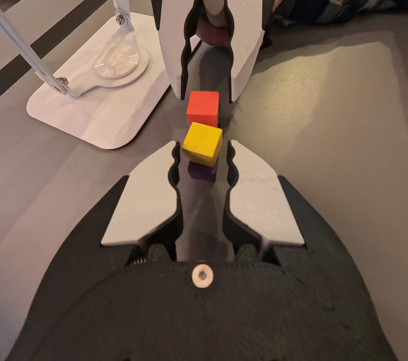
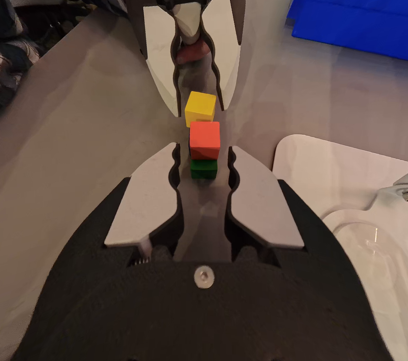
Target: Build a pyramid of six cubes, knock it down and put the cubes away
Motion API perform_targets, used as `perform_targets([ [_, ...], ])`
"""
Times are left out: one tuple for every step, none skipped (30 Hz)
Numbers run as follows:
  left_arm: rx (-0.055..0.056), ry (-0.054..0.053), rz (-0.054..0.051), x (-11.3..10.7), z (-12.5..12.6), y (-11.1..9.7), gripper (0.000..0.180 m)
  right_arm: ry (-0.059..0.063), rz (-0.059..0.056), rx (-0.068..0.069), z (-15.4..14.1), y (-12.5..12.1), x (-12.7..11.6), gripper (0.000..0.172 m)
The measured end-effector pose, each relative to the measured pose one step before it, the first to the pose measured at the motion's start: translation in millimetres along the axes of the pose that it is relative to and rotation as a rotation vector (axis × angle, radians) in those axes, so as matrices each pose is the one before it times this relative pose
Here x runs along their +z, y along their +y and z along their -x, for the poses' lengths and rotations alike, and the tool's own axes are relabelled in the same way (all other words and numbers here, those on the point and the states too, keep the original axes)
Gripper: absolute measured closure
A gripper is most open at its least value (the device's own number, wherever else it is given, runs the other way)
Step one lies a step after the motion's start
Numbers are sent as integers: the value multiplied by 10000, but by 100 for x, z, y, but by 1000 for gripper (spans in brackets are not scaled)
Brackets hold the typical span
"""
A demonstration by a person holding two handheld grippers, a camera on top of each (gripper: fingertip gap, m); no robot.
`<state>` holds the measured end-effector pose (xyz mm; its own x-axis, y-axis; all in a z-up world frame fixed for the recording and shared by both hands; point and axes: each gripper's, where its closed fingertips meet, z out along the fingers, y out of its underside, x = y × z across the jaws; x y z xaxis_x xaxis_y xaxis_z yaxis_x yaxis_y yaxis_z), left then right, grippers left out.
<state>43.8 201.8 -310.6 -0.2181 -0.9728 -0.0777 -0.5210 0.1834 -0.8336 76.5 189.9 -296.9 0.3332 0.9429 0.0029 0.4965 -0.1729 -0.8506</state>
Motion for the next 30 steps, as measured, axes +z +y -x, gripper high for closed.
perform_targets([
  [7,-32,-4,-99,108,31,139,7,-20,2,-8,-60,-7,131],
  [7,-92,-54,-94,203,-37,140,-10,-4,2,24,-28,22,133],
  [13,22,40,5,50,37,143,11,29,-1,-14,21,44,135],
  [11,16,129,108,20,135,147,8,50,-22,20,29,60,137],
  [64,12,54,127,-57,47,150,24,39,-63,36,-7,26,140],
  [50,0,-22,111,-63,-92,151,34,26,-50,18,-48,14,141],
  [28,-53,12,99,9,-79,151,-7,22,-10,46,-26,31,143],
  [54,-141,16,84,127,-58,151,-5,11,-5,28,-10,29,145],
  [76,-13,3,70,-41,-60,151,1,-5,-16,29,-22,27,146],
  [38,67,8,70,-130,-51,151,-16,7,-19,54,-34,23,146],
  [-7,-12,8,37,12,-18,151,6,14,-18,14,-30,8,146],
  [-39,-52,4,40,78,-6,151,8,9,-4,-10,-11,-9,146],
  [-37,-2,-1,28,10,-3,151,1,-4,11,-16,-3,1,146],
  [-3,-21,2,-2,26,3,151,-5,-6,9,-2,10,-3,146],
  [11,-88,-4,9,79,9,151,-13,-6,6,-1,-6,2,146],
  [20,-52,-11,2,18,-8,151,-28,-4,-2,41,-24,13,146],
  [26,-28,7,25,-5,16,150,-14,4,-19,39,-17,-7,146],
  [11,-49,18,9,42,28,150,12,7,-13,-10,0,8,146],
  [-42,-30,2,19,31,5,150,-8,0,13,-3,2,-2,146],
  [-21,29,-14,7,-56,-5,150,-24,-5,15,24,7,20,146],
  [38,-4,14,20,-28,25,150,-5,18,-1,-3,39,1,144],
  [41,-70,75,16,72,115,150,12,-1,12,-39,8,-31,138],
  [17,-22,40,25,-2,81,146,-7,-104,40,-26,-156,-115,134],
  [-24,-79,-58,-97,106,-74,137,33,-166,63,-106,-257,-192,131],
  [-51,-27,-132,-324,74,-228,132,43,-148,53,-110,-249,-227,128],
  [-65,14,-188,-617,66,-379,128,-7,-167,30,-19,-241,-258,128],
  [-61,-175,-196,-952,444,-512,122,-12,-189,42,-27,-233,-258,127],
  [134,-339,-179,-1323,871,-618,121,13,-136,45,-78,-156,-218,128],
  [339,-623,-86,-1649,1647,-587,123,10,-39,7,-69,-8,-141,129],
  [431,-862,-6,-1766,2475,-415,127,13,2,-1,-71,75,-98,130],
])
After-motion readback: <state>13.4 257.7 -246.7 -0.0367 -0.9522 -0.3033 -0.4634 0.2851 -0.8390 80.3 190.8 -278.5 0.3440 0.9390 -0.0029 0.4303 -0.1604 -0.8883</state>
